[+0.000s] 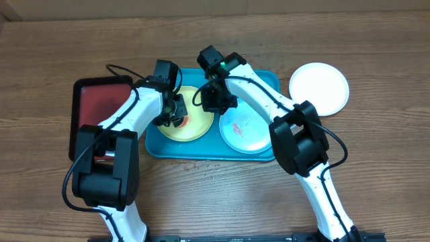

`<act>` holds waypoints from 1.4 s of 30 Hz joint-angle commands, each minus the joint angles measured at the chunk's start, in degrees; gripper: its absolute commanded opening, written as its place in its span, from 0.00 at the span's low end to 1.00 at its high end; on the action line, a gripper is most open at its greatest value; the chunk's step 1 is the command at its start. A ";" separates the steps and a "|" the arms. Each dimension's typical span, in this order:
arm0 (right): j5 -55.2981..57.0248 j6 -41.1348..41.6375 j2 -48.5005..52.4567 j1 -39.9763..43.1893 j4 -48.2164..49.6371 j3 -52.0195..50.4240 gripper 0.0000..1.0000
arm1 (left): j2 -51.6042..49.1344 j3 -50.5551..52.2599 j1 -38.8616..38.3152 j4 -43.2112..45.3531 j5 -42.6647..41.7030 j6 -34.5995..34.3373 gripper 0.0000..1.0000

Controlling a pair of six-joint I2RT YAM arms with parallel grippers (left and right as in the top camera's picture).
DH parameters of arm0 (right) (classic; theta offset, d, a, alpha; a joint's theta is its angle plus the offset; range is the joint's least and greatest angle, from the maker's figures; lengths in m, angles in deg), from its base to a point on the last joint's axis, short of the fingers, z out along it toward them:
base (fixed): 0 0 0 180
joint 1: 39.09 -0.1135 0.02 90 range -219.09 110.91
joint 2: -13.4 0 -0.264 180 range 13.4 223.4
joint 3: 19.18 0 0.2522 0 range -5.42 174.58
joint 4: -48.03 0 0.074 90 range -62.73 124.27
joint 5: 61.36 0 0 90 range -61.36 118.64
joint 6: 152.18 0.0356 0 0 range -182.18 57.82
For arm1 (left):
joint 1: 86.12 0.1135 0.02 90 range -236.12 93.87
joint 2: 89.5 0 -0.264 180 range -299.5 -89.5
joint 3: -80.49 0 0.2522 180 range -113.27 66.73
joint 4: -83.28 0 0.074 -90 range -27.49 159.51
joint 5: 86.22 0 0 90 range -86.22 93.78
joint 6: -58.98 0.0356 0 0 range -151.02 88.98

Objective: Clean dirty plates on tray and stack at the side
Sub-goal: 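Bring the left-held sponge onto the yellow plate, then hold the yellow plate with the right gripper and scrub it with sponge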

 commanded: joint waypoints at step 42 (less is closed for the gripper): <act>2.69 0.46 1.60 -0.11 -0.22 -1.36 0.04 | -1.18 -4.13 0.42 0.33 -11.37 8.48 0.35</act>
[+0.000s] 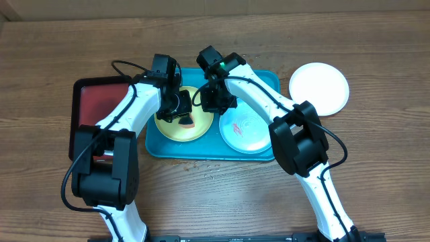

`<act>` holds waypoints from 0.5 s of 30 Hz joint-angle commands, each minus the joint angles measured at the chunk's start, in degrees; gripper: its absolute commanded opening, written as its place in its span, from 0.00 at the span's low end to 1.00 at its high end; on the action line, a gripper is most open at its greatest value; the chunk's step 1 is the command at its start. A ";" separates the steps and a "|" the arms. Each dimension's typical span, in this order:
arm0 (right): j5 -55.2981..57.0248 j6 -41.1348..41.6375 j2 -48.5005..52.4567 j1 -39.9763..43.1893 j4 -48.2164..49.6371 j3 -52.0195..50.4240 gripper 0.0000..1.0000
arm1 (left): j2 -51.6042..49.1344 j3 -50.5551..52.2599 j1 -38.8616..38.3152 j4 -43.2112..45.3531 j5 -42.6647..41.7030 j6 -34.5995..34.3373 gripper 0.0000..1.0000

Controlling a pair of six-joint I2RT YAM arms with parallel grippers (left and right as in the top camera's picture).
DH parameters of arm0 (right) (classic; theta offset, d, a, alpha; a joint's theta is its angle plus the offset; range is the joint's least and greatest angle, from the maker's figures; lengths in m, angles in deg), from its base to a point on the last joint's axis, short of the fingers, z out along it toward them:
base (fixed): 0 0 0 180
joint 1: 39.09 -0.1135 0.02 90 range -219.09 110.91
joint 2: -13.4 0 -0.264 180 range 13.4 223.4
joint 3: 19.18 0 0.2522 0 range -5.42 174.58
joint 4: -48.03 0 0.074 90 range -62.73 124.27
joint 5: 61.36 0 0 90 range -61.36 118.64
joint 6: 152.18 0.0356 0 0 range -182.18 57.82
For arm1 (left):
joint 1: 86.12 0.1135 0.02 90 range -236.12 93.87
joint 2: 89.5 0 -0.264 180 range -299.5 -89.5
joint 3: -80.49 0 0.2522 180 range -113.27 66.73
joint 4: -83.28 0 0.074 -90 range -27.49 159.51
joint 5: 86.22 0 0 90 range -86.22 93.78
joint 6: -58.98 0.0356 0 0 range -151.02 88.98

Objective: Clean dirty plates on tray and stack at the side
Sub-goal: 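Hold the yellow plate with the right gripper and scrub it with sponge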

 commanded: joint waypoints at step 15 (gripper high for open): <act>2.73 0.44 1.60 -0.11 -0.11 -1.36 0.04 | -1.86 -1.14 -0.20 3.54 1.90 -0.13 0.38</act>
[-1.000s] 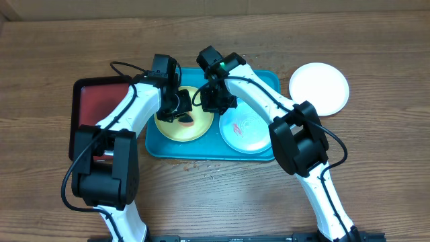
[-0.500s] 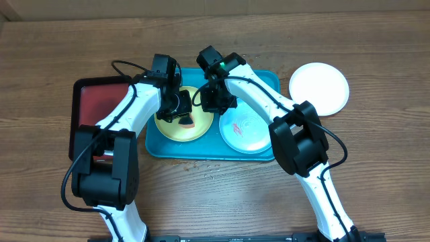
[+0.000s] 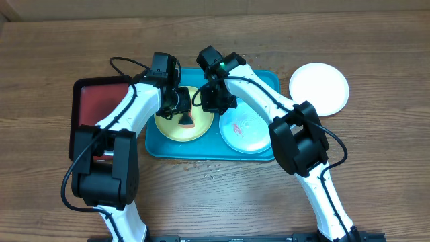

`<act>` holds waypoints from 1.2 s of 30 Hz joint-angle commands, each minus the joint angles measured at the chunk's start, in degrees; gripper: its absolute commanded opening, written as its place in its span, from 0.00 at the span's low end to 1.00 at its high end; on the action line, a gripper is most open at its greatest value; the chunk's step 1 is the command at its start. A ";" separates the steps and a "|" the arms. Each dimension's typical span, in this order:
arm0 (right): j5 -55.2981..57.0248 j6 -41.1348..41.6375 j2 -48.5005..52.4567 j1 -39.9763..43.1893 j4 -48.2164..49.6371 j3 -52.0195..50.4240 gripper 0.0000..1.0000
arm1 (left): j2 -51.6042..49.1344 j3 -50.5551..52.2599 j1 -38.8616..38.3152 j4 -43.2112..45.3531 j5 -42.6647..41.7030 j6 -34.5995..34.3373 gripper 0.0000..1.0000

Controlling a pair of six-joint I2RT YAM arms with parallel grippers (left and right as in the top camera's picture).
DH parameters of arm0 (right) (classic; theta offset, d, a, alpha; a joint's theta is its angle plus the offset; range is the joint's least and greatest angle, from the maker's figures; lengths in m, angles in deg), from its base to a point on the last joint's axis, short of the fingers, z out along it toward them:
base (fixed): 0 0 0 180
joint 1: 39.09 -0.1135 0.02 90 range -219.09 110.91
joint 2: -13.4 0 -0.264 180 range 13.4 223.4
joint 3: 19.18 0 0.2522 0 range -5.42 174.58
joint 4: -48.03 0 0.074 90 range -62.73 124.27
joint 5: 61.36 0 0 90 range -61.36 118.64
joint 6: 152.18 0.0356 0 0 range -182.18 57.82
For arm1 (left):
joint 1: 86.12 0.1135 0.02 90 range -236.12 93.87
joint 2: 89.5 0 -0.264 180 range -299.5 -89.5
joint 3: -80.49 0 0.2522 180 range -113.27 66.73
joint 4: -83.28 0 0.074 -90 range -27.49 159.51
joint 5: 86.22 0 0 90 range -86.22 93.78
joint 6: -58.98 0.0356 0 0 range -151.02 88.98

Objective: Clean dirty plates on tray and stack at the side
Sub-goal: 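Hold the yellow plate with the right gripper and scrub it with sponge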

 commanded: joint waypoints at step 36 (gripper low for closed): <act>2.75 0.24 1.60 -0.11 0.11 -1.40 0.04 | -5.25 -6.38 3.37 -2.16 -3.52 -5.22 0.04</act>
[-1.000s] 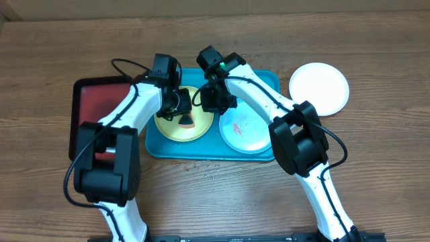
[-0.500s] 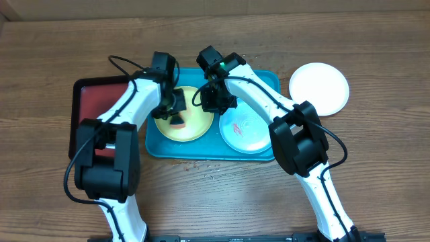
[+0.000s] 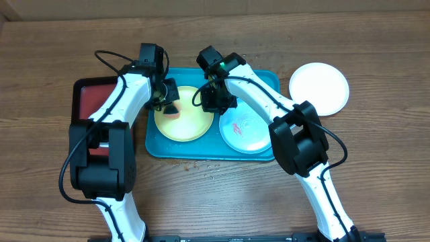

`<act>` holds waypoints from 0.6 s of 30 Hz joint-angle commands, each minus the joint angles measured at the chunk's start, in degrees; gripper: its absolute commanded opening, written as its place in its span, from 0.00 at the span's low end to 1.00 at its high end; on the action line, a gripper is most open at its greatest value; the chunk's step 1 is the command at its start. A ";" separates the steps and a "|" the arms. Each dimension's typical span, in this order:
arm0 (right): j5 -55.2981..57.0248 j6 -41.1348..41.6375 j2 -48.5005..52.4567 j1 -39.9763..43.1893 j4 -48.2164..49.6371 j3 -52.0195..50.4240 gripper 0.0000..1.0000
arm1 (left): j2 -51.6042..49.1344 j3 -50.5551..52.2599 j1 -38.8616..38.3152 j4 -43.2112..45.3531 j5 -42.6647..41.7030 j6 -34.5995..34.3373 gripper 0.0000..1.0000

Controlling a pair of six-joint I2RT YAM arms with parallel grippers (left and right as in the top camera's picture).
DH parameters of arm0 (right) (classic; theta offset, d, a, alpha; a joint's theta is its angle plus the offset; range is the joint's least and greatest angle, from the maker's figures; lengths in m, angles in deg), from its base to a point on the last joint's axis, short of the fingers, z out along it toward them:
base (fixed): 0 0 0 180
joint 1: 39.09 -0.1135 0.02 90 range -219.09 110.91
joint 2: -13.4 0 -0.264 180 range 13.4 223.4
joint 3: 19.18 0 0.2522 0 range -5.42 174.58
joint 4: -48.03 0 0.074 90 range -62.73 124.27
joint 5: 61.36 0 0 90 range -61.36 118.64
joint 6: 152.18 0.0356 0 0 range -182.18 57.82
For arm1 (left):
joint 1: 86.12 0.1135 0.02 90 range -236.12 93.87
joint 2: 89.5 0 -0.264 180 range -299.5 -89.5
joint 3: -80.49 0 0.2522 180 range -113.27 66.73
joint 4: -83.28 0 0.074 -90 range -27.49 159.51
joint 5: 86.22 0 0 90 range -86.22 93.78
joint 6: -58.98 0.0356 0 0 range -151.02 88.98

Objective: Clean dirty plates on tray and stack at the side
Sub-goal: 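Hold the yellow plate with the right gripper and scrub it with sponge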

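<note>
A yellow plate [image 3: 187, 124] lies in the left half of the blue tray [image 3: 265, 81]. Beside it on the right is a pale plate [image 3: 245, 128] with a red smear. My left gripper [image 3: 170, 106] is over the yellow plate's upper left part, shut on a small orange-pink pad [image 3: 173, 111] that rests on the plate. At the yellow plate's upper right rim sits my right gripper [image 3: 213, 102], which looks shut on that rim. A clean white plate [image 3: 319, 86] lies on the table right of the tray.
A dark tray with a red inside [image 3: 101, 107] lies left of the blue tray, under the left arm. Small crumbs or stains speckle the wooden table [image 3: 215, 168] just in front of the blue tray.
My left gripper has moved with the orange-pink pad from the yellow plate's middle right to its upper left. The right gripper has stayed at the plate's rim.
The left gripper held the pad low on the yellow plate's left side. Then it was near the plate's middle right, at two moments. Now it is at the upper left. All the while the right gripper stayed at the rim, and the plates kept their places.
</note>
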 commanded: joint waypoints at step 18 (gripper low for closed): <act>2.75 0.28 1.60 -0.11 -0.28 -1.38 0.04 | -6.14 0.20 -1.25 -6.45 7.72 0.94 0.04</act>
